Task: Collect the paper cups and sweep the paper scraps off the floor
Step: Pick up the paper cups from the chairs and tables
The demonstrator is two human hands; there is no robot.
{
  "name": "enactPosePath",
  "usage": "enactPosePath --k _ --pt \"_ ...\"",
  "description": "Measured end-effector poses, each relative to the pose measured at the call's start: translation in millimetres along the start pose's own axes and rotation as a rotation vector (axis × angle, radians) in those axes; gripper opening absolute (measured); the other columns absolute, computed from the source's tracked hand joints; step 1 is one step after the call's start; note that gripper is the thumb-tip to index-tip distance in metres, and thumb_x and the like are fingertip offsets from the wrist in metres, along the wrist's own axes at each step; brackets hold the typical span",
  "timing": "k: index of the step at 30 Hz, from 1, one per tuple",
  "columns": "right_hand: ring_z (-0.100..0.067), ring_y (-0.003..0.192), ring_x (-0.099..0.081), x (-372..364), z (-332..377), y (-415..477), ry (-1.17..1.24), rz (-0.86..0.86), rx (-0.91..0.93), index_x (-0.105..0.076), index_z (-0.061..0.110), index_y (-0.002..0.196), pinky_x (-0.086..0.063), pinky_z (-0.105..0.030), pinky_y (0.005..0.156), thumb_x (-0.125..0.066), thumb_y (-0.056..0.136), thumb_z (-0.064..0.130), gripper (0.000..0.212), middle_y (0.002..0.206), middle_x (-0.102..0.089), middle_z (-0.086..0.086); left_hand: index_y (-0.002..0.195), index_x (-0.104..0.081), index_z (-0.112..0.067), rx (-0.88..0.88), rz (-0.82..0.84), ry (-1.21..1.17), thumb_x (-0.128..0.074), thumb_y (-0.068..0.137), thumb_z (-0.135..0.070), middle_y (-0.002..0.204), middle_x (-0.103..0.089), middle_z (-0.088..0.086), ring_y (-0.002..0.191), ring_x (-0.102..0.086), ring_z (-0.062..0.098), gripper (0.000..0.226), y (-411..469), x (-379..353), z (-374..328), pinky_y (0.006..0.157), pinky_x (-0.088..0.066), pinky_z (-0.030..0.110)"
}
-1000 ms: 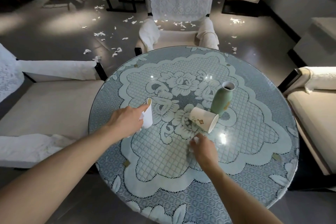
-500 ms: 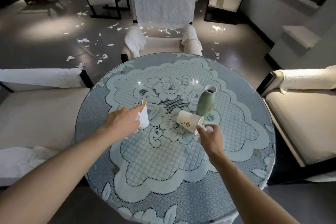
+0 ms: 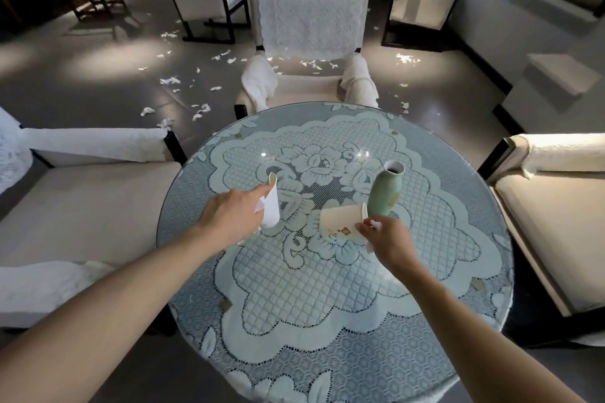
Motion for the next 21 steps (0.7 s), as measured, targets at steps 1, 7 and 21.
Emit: enactPosePath --k 1,7,21 --pt "-0.009 0.053 -0.05 6 5 -2 -0.018 0.015 0.012 -0.068 0.006 0.106 -0.034 -0.01 0.039 -0.062 0.092 0.023 0.024 0.084 -0.065 -0.007 0.142 -0.032 -0.038 -0.006 -0.015 -0.008 -0.042 0.095 -0.028 0.091 -0.066 0.012 0.067 -0.052 0.025 0.049 0 5 -4 0.059 -0.039 0.03" --pt "-0.012 0.06 -0.054 52 36 -21 -0.105 0.046 0.132 -0.067 0.007 0.092 -0.042 -0.02 0.051 -0.061 0.092 0.024 0.018 0.083 -0.067 -0.009 0.122 -0.054 -0.033 -0.036 -0.117 -0.102 -0.051 0.092 -0.033 0.097 -0.068 0.006 0.073 -0.055 0.021 0.03 -22 33 -37 0.053 -0.036 0.024" --pt "-0.025 0.077 -0.065 262 -83 -143 -0.201 -0.142 0.05 -0.069 0.009 0.093 -0.057 -0.041 0.073 -0.061 0.092 0.028 0.02 0.092 -0.069 -0.007 0.078 -0.058 -0.017 -0.143 -0.022 -0.554 -0.069 0.082 -0.031 0.08 -0.065 0.004 0.078 -0.061 0.025 0.018 -78 10 -266 0.067 -0.048 0.033"
Point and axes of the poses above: each hand's wrist, its own y-axis towards the middle knuckle, its own x-axis out of the back of the hand, z = x × y, the point moved 6 cm from there along y, towards the middle knuckle
